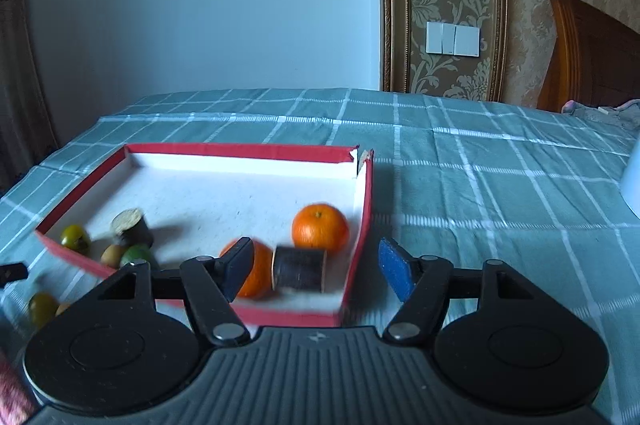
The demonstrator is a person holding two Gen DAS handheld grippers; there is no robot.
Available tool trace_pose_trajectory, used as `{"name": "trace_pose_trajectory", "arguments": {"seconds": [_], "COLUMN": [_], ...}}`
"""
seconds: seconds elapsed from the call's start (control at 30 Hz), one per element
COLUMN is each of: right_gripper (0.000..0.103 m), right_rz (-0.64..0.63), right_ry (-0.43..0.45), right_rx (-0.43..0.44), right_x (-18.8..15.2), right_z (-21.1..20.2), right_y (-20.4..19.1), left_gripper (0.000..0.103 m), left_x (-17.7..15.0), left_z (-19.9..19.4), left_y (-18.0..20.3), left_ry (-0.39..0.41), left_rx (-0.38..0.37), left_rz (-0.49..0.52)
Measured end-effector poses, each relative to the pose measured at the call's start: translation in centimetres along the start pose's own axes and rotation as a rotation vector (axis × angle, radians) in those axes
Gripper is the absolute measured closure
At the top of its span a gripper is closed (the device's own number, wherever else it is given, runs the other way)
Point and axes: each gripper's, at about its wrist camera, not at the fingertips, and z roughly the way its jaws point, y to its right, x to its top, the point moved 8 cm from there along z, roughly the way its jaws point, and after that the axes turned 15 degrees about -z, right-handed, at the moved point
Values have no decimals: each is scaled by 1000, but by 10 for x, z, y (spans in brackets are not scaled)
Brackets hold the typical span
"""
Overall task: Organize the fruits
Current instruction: 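Lift the right gripper out of the tray and pull it back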
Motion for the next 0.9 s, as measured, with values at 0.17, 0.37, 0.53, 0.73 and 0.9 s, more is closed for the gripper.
{"name": "trace_pose_trajectory", "arguments": {"seconds": [0.17,0.37,0.53,0.73,0.9], "right_gripper": [31,31,29,29,29], "right_rz": [51,77,151,217,226], "right_ry": [4,-2,-9,-19,-17], "right_rx": [8,0,-5,-27,-31], "right_x": [-33,-62,-69,-75,-76], "right_z": [-32,-39,-36,-35,-36], "right_y": [-6,-20,-13,-3,-1], "left_gripper": [0,0,0,0,0], "left_x": [0,0,0,6,-1], "left_z": [0,-1,-1,-21,-63], "left_y": [0,-1,-2,2,29], "left_ry": [0,0,4,115,240], "left_rx": [-1,-2,-4,-53,-169], "left_rz": [0,1,-3,1,121]}}
